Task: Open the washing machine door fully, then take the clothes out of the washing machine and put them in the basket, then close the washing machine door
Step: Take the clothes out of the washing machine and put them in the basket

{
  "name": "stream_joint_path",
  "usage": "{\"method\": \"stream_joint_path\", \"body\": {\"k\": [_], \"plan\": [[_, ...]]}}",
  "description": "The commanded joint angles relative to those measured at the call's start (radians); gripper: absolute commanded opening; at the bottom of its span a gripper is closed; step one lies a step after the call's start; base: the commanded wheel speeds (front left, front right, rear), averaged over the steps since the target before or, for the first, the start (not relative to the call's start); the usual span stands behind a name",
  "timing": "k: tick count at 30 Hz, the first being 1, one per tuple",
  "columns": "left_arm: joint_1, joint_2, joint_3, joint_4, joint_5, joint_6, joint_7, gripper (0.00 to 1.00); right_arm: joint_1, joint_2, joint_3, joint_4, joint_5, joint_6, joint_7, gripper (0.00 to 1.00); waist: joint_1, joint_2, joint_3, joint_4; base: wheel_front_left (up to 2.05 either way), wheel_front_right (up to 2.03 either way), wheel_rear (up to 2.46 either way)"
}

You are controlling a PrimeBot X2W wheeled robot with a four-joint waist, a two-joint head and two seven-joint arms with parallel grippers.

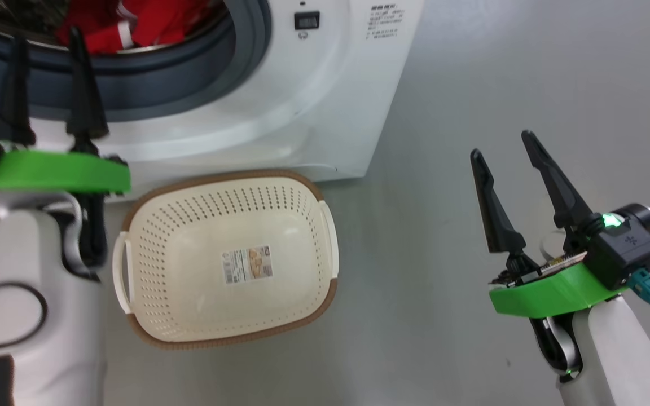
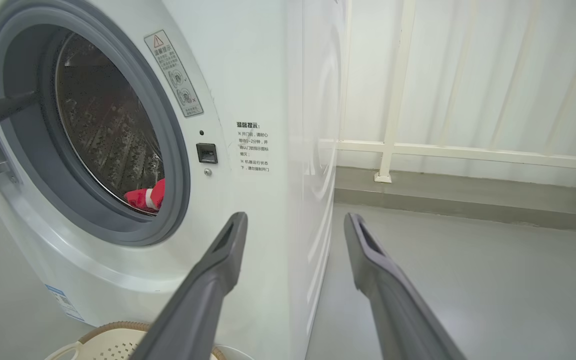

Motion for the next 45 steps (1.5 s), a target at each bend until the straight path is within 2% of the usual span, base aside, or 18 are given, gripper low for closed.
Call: {"method": "stream_joint_path", "body": {"k": [1, 18, 23, 27, 31, 45], "plan": [[-0.057, 0.044, 0.038, 0.012, -0.003, -0.014, -0.005, 1.0, -0.03, -0.001, 0.03, -0.03, 0.011, 0.003, -0.006, 1.0, 0.0, -0.0001, 0.077, -0.014, 0.0, 0.0, 0.0], [-0.368, 0.126, 0.052, 0.32, 0.036, -0.025, -0.005, 1.0, -0.119, -0.006, 0.07, -0.024, 0.044, 0.003, -0.006, 1.0, 0.0, -0.0001, 0.206, -0.061, 0.0, 0.0, 0.0], [-0.428, 0.18, -0.006, 0.436, 0.092, -0.031, -0.004, 1.0, -0.128, -0.006, 0.083, -0.02, 0.046, 0.003, -0.006, 1.0, 0.0, -0.0001, 0.218, -0.075, 0.0, 0.0, 0.0], [-0.475, 0.235, -0.072, 0.51, 0.171, -0.013, 0.0, 1.0, -0.132, -0.005, 0.09, -0.021, 0.048, 0.003, -0.006, 1.0, 0.0, -0.0001, 0.226, -0.086, 0.0, 0.0, 0.0], [-0.515, 0.256, -0.112, 0.569, 0.208, -0.008, 0.01, 1.0, -0.132, -0.005, 0.094, -0.018, 0.047, 0.003, -0.006, 1.0, 0.0, -0.0001, 0.232, -0.09, 0.0, 0.0, 0.0], [-0.585, 0.292, -0.103, 0.733, 0.175, 0.022, 0.036, 1.0, -0.15, -0.003, 0.12, -0.012, 0.051, 0.003, -0.006, 1.0, 0.0, -0.0001, 0.254, -0.122, 0.0, 0.0, 0.0]]}}
